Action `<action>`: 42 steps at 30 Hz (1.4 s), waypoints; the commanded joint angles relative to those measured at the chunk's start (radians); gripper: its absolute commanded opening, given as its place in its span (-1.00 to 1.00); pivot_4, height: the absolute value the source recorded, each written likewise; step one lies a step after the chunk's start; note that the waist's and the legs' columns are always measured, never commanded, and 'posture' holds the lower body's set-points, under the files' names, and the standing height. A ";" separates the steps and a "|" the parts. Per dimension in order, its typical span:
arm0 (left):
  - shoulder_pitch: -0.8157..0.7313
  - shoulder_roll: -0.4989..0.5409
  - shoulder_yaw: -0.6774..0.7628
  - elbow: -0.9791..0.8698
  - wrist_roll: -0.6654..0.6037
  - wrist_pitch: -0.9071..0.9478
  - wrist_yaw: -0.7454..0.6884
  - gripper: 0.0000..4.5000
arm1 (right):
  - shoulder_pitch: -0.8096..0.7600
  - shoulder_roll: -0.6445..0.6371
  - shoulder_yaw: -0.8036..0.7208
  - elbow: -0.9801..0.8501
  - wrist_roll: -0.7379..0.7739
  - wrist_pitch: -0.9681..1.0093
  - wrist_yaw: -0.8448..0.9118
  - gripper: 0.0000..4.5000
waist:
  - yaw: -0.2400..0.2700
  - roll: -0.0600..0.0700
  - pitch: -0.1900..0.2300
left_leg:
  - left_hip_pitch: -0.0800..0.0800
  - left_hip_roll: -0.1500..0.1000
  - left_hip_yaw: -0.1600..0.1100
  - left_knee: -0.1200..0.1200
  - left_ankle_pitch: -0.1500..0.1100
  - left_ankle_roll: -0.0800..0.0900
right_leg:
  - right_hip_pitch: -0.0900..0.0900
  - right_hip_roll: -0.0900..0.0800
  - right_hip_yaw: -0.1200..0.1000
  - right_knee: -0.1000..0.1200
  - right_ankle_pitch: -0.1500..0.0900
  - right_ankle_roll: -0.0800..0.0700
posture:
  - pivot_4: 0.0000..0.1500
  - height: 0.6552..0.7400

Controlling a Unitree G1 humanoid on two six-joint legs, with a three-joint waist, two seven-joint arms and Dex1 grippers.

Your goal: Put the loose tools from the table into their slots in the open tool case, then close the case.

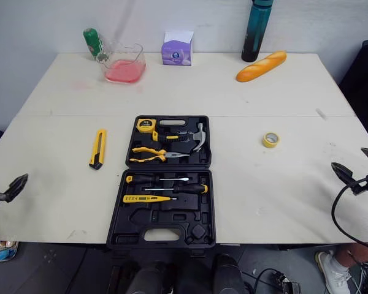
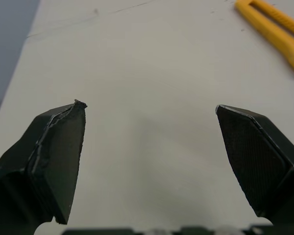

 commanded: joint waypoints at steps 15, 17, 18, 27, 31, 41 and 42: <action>-0.372 -0.006 -0.177 -0.552 -0.188 1.070 0.358 0.99 | 0.125 0.260 0.122 -0.790 0.220 0.352 0.149 1.00 | 0.014 -0.001 -0.001 | -0.003 0.003 0.004 0.002 0.000 -0.002 | -0.008 0.005 0.009 0.006 0.001 -0.002 | 1.00 1.00; -0.461 -0.037 -0.213 -0.577 -0.159 1.194 0.411 0.99 | 0.129 0.271 0.138 -0.865 0.235 0.400 0.127 1.00 | 0.023 -0.001 -0.001 | -0.003 0.002 0.005 0.002 0.000 -0.002 | -0.008 0.005 0.009 0.006 0.001 -0.002 | 1.00 1.00; -0.502 -0.047 -0.232 -0.578 -0.135 1.258 0.437 0.99 | 0.133 0.273 0.147 -0.895 0.237 0.418 0.119 1.00 | 0.027 -0.001 -0.001 | -0.003 0.002 0.005 0.002 0.000 -0.002 | -0.008 0.006 0.008 0.007 0.001 -0.002 | 1.00 1.00; -0.672 -0.189 -0.265 -0.344 0.008 1.190 0.516 0.99 | 0.166 0.301 0.214 -1.073 0.233 0.531 0.028 1.00 | 0.031 -0.002 -0.001 | -0.003 0.002 0.006 0.003 0.001 -0.003 | -0.009 0.008 0.006 0.007 0.001 -0.002 | 1.00 1.00; -0.748 -0.181 -0.400 -0.173 0.070 1.037 0.492 0.99 | 0.172 0.309 0.235 -1.133 0.236 0.560 0.011 1.00 | 0.033 -0.003 0.000 | -0.003 0.002 0.007 0.003 0.001 -0.003 | -0.009 0.008 0.006 0.007 0.001 -0.002 | 1.00 1.00; -0.836 -0.239 -0.473 0.030 0.129 0.922 0.477 0.99 | 0.185 0.313 0.241 -1.292 0.260 0.656 -0.080 1.00 | 0.045 -0.005 0.001 | -0.004 0.002 0.007 0.004 0.001 -0.003 | -0.010 0.008 0.006 0.007 0.001 -0.002 | 1.00 1.00; -0.841 -0.241 -0.473 0.046 0.134 0.913 0.476 0.99 | 0.188 0.312 0.241 -1.304 0.262 0.664 -0.087 1.00 | 0.045 -0.005 0.001 | -0.003 0.002 0.008 0.004 0.001 -0.003 | -0.010 0.008 0.006 0.008 0.001 -0.002 | 1.00 1.00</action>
